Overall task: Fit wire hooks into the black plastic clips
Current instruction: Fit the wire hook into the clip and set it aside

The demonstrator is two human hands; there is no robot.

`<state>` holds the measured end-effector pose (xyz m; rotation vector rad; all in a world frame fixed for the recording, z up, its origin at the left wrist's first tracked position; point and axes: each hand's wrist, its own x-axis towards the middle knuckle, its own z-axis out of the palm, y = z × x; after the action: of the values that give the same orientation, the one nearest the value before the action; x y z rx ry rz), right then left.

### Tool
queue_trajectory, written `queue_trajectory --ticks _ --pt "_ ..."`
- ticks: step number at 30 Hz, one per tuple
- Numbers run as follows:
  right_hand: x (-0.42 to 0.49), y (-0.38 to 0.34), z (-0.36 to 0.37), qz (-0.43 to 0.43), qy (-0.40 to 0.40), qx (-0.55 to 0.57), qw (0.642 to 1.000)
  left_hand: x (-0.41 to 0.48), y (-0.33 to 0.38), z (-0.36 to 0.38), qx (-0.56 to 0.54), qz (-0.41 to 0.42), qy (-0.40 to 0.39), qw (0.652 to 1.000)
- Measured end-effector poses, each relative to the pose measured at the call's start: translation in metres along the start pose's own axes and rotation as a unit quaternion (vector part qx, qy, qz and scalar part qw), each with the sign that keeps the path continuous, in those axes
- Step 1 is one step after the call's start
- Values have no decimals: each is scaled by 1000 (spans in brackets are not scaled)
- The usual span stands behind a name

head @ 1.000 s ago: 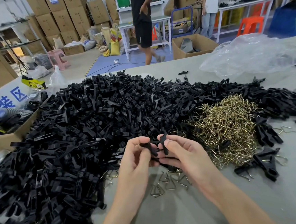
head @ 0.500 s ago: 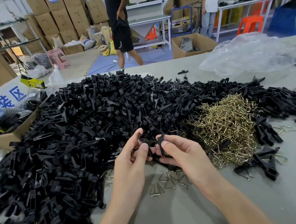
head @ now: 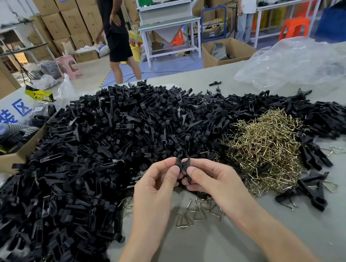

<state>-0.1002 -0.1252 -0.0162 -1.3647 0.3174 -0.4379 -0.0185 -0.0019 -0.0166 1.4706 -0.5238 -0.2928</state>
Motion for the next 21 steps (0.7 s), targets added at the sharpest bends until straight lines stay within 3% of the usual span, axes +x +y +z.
queue_trajectory --ticks 16,19,21 --pt "-3 -7 -7 -3 -74 25 997 -4 12 -1 16 31 -53 998" --pt "-2 -8 -6 -12 -47 32 998 -2 12 -14 144 98 -28 984" --pt "0 -7 -8 -17 -20 44 999 0 9 -31 290 147 21 946"
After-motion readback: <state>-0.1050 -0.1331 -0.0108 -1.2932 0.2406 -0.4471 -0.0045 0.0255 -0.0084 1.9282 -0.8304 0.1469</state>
